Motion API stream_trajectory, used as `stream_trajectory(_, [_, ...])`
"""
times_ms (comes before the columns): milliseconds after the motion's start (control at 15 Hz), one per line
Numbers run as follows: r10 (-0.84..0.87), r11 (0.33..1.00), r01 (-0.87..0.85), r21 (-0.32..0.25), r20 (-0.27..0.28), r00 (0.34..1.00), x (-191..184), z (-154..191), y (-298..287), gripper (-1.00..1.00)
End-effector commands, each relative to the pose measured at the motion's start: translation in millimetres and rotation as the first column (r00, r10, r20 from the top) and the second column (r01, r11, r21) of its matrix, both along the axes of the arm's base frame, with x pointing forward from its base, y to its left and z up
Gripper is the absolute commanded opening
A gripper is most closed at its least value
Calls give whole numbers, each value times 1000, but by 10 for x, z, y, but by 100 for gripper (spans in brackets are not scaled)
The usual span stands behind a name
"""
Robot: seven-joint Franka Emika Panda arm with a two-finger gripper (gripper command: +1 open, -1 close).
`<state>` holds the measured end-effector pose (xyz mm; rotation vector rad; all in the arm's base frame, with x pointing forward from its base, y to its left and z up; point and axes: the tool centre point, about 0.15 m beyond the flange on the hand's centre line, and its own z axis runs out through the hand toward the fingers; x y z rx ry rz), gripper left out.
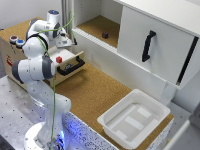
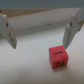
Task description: Go towards the pink block and lift it
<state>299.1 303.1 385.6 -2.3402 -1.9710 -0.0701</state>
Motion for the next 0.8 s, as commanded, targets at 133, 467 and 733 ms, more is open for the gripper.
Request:
stream_trajectory(133, [229, 973, -228, 15, -40, 973, 340, -270, 9, 100])
stream_trajectory(467, [275, 961, -275, 23, -16, 961, 494, -489, 78, 100])
stream_trajectory(733, [264, 963, -265, 40, 36, 964, 504, -574, 116, 100])
